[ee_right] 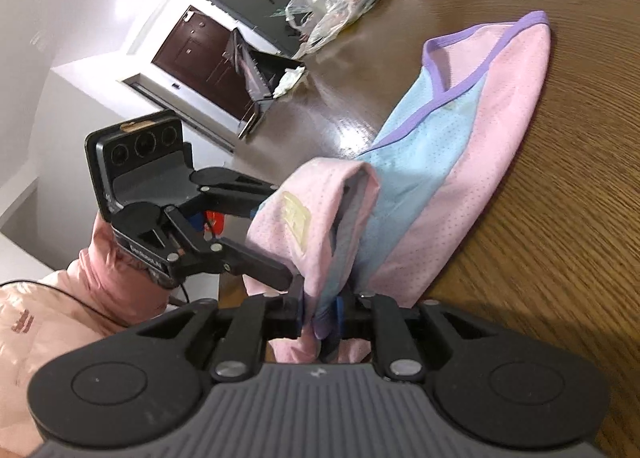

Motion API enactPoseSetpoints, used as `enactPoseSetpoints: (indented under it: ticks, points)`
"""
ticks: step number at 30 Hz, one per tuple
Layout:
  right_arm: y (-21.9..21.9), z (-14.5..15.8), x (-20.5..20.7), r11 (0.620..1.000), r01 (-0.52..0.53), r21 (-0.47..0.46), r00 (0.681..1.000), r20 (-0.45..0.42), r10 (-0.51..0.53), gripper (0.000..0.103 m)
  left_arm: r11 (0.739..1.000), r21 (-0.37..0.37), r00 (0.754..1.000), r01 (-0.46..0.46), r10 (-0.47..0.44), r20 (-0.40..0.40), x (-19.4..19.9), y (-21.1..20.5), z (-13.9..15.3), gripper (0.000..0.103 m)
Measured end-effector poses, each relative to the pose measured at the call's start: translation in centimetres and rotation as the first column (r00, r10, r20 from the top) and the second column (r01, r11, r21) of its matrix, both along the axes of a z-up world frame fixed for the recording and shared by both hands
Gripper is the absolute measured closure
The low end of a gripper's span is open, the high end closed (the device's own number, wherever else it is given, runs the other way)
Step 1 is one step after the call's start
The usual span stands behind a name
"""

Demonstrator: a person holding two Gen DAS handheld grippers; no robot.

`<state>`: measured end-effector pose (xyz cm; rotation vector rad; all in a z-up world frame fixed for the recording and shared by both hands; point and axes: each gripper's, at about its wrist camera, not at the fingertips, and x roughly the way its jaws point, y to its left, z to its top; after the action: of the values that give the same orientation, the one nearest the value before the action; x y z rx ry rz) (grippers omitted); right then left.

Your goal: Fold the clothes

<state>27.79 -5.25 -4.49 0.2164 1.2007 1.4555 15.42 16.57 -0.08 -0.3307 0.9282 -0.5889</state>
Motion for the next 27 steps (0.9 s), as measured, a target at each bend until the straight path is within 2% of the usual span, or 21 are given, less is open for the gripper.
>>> enactPoseSetpoints:
  ticks: [2, 3, 5, 6, 7, 9, 11, 12, 13, 14, 15, 16, 17, 20, 21, 22, 24, 27]
  points:
    - [-0.2, 0.1, -0.2, 1.000, 0.014, -0.006, 1.000, 0.003, -0.014, 0.087, 1.000, -0.004, 1.000, -0.002, 0.002, -0.004, 0.1, 0.0, 0.0, 0.063]
    - [-0.4, 0.1, -0.3, 1.000, 0.023, -0.009, 1.000, 0.001, -0.023, 0.083, 1.000, -0.006, 1.000, -0.003, 0.003, -0.004, 0.0, 0.0, 0.1, 0.060]
    - [-1.0, 0.6, -0.5, 0.999, 0.053, -0.013, 0.998, 0.016, -0.053, 0.068, 1.000, 0.006, 1.000, -0.019, 0.019, 0.012, -0.5, 0.1, 0.7, 0.042]
    - [-1.6, 1.2, -0.7, 0.998, 0.070, -0.006, 0.997, 0.031, -0.070, 0.053, 0.999, 0.026, 0.999, -0.037, 0.037, 0.030, -0.8, 0.1, 1.1, 0.036]
    - [-2.2, 1.8, -0.9, 0.996, 0.087, 0.001, 0.995, 0.046, -0.087, 0.034, 0.996, 0.061, 0.996, -0.069, 0.065, 0.063, -1.2, 0.2, 1.7, 0.026]
    - [-3.7, 3.4, -1.5, 0.987, 0.159, 0.010, 0.979, 0.130, -0.159, 0.016, 0.986, 0.111, 0.985, -0.127, 0.112, 0.133, -1.9, 0.6, 2.9, 0.023]
    - [-5.0, 4.9, -2.2, 0.968, 0.245, 0.047, 0.946, 0.207, -0.249, 0.017, 0.977, 0.131, 0.968, -0.165, 0.135, 0.214, -2.4, 0.6, 4.3, 0.025]
    - [-5.2, 5.5, -2.6, 0.956, 0.286, 0.060, 0.922, 0.253, -0.292, 0.021, 0.975, 0.135, 0.957, -0.176, 0.137, 0.257, -2.6, 0.3, 4.8, 0.026]
    - [-4.9, 6.0, -3.4, 0.950, 0.306, 0.070, 0.896, 0.315, -0.312, 0.033, 0.972, 0.146, 0.948, -0.183, 0.135, 0.289, -2.5, -0.1, 5.1, 0.036]
    - [-4.5, 6.6, -4.2, 0.943, 0.324, 0.081, 0.866, 0.376, -0.330, 0.043, 0.969, 0.163, 0.941, -0.187, 0.129, 0.314, -2.3, -0.7, 5.4, 0.058]
    - [-3.7, 6.8, -5.3, 0.943, 0.323, 0.079, 0.839, 0.437, -0.324, 0.066, 0.964, 0.187, 0.938, -0.188, 0.119, 0.326, -2.0, -1.4, 5.4, 0.070]
    - [-2.6, 6.9, -6.3, 0.947, 0.313, 0.070, 0.818, 0.486, -0.306, 0.083, 0.958, 0.221, 0.940, -0.184, 0.105, 0.325, -1.6, -2.1, 5.1, 0.087]
    - [-1.8, 6.7, -7.3, 0.952, 0.299, 0.057, 0.804, 0.522, -0.284, 0.085, 0.950, 0.258, 0.943, -0.178, 0.090, 0.322, -1.2, -2.7, 4.7, 0.091]
    - [1.3, 5.5, -10.2, 0.956, 0.293, -0.028, 0.728, 0.655, -0.204, 0.086, 0.929, 0.333, 0.949, -0.164, 0.056, 0.310, -0.5, -3.8, 2.7, 0.091]
    - [2.1, 4.7, -10.8, 0.951, 0.302, -0.058, 0.714, 0.675, -0.186, 0.086, 0.920, 0.356, 0.949, -0.165, 0.051, 0.310, -0.4, -3.9, 1.8, 0.092]
    - [2.7, 4.0, -11.1, 0.945, 0.315, -0.084, 0.709, 0.684, -0.175, 0.086, 0.909, 0.382, 0.950, -0.169, 0.047, 0.310, -0.4, -4.0, 1.0, 0.092]
    - [3.2, 3.0, -11.7, 0.938, 0.336, -0.079, 0.682, 0.708, -0.184, 0.086, 0.892, 0.417, 0.935, -0.175, 0.018, 0.354, -0.8, -4.4, 0.1, 0.092]
    - [2.7, 3.4, -12.1, 0.933, 0.354, -0.062, 0.679, 0.703, -0.211, 0.086, 0.879, 0.432, 0.913, -0.202, 0.010, 0.407, -1.7, -5.0, 0.8, 0.089]
